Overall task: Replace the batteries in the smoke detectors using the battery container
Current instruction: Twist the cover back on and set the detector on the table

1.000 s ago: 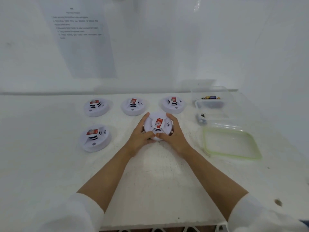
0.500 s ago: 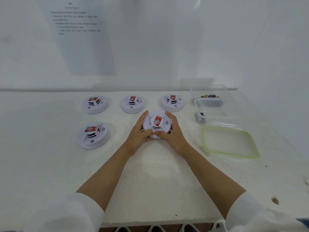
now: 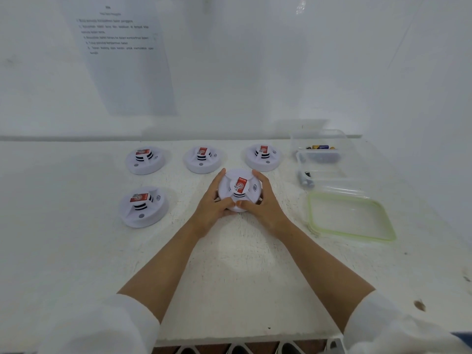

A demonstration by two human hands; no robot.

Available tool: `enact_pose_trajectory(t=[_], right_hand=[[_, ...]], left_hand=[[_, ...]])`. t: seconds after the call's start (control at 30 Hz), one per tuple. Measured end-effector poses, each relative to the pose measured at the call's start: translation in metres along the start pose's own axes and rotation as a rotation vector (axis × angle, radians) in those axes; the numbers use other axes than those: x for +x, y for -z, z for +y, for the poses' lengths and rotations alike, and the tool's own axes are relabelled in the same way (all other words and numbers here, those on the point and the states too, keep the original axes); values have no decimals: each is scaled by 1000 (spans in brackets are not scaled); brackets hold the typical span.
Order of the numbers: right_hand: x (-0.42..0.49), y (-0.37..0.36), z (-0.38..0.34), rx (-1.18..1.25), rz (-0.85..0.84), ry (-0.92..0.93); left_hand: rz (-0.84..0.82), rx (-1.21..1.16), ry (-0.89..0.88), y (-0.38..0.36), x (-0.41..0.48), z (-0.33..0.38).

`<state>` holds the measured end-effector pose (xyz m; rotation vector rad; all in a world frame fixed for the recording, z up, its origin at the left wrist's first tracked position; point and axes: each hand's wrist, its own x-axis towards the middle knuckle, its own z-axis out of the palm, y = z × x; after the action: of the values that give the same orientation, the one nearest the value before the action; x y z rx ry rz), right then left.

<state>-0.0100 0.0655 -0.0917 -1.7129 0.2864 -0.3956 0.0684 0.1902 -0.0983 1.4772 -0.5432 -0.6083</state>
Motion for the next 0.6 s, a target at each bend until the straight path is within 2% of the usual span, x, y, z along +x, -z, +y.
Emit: enact_pose_trajectory(t=[0.07,0.17,0.2,0.6], right_hand=[[2,3,4,78,-30,-19],[3,7,2,380,-78,-175],[3,8,2,411,-78,-193],[2,7,4,466,-57,-175]], left_hand=[[-15,-11,4,1,0,0],[-25,-51,24,2,0,2],[-26,-56,27,2,0,2],[-5,-100,59,2,0,4]])
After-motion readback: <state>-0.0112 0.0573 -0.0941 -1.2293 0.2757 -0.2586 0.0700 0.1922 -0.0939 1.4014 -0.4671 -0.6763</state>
